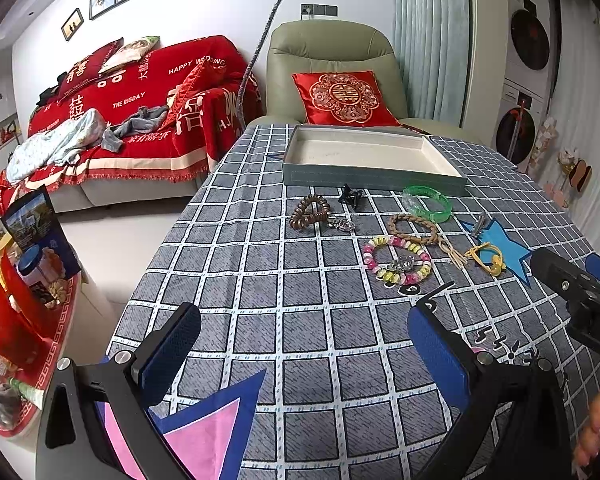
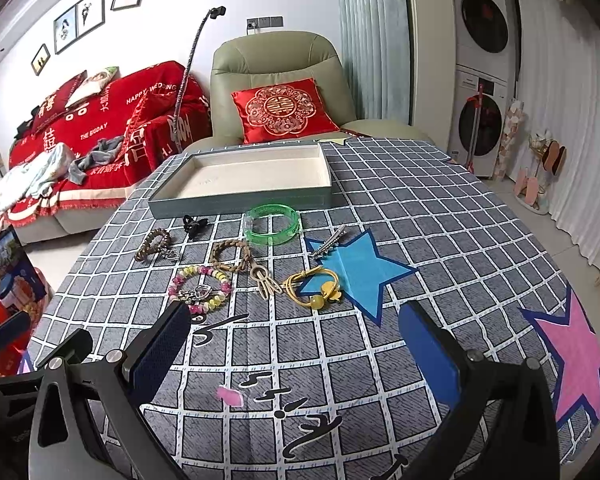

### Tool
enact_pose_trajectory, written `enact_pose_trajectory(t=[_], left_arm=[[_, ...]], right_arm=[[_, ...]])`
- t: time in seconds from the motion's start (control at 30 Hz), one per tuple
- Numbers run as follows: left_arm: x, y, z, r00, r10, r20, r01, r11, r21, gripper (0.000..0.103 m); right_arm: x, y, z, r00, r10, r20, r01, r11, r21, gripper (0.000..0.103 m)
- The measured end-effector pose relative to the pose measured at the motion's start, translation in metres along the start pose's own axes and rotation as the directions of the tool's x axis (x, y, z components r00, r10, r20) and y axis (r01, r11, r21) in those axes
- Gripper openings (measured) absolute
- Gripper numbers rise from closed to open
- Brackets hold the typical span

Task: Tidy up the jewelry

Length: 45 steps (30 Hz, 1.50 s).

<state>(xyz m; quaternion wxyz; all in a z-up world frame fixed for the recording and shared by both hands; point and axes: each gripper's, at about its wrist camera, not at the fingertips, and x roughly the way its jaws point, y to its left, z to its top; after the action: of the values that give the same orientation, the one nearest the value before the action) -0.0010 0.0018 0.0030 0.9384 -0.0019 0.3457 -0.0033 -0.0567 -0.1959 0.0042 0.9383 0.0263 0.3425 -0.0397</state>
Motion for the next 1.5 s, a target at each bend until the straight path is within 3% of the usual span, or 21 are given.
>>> enact_pose_trajectory(t=[0.17,0.4,0.6,0.83,0.97,1.1,1.17,1.23,1.27,1.4,1.5], left_arm=[[0.002,0.001,0.003,1.000,0.003,-0.025,-0.003,1.000,0.002,0.103],[0.026,0.000,0.019,0.989,-0.093,-0.113,0.092,0.996,-0.012,0.103],[0.062,-0.012,0.036,0.974,-0.111,-0.198,0.111,0.994,-0.010,0.103],[0.096,-0.020,0.054,0.962,-0.123,-0.242,0.128,0.992,0.005,0.103],[0.118,-0.019,0.057,0.947,-0.139,-0.290,0.139,0.990,-0.021,0.100],[0.138,-0.023,0.057,0.928,-0.150,-0.341,0.152,0.988,-0.021,0.095],[0.142,-0.027,0.058,0.931,-0.140,-0.338,0.149,0.989,0.000,0.093],[0.144,-0.032,0.060,0.930,-0.142,-0.340,0.157,0.987,0.017,0.093],[0.145,-0.035,0.060,0.930,-0.140,-0.341,0.158,0.987,0.027,0.093],[0.146,-0.052,0.059,0.941,-0.090,-0.327,0.137,0.983,0.125,0.078],[0.142,-0.063,0.058,0.940,-0.124,-0.319,0.182,0.971,0.158,0.050]], right_arm=[[0.000,-0.003,0.001,1.000,0.012,-0.004,-0.012,1.000,0.008,0.103],[0.011,-0.021,0.006,1.000,-0.017,0.002,0.017,0.999,0.027,0.103],[0.031,-0.042,0.018,0.997,-0.028,-0.072,0.032,0.998,0.061,0.103],[0.070,-0.058,0.034,0.986,-0.004,-0.165,0.021,0.995,0.100,0.103],[0.092,-0.059,0.037,0.976,-0.014,-0.216,0.031,0.997,0.077,0.102],[0.111,-0.058,0.039,0.968,0.003,-0.251,0.015,0.997,0.070,0.093],[0.121,-0.056,0.038,0.961,0.002,-0.276,0.014,0.998,0.057,0.087],[0.129,-0.054,0.037,0.954,0.008,-0.301,0.006,0.999,0.046,0.073],[0.133,-0.053,0.035,0.949,0.011,-0.316,0.002,0.999,0.040,0.072],[0.136,-0.042,0.034,0.949,-0.027,-0.313,0.020,0.999,-0.026,0.065],[0.134,-0.037,0.033,0.947,-0.030,-0.319,0.016,0.999,-0.045,0.053]])
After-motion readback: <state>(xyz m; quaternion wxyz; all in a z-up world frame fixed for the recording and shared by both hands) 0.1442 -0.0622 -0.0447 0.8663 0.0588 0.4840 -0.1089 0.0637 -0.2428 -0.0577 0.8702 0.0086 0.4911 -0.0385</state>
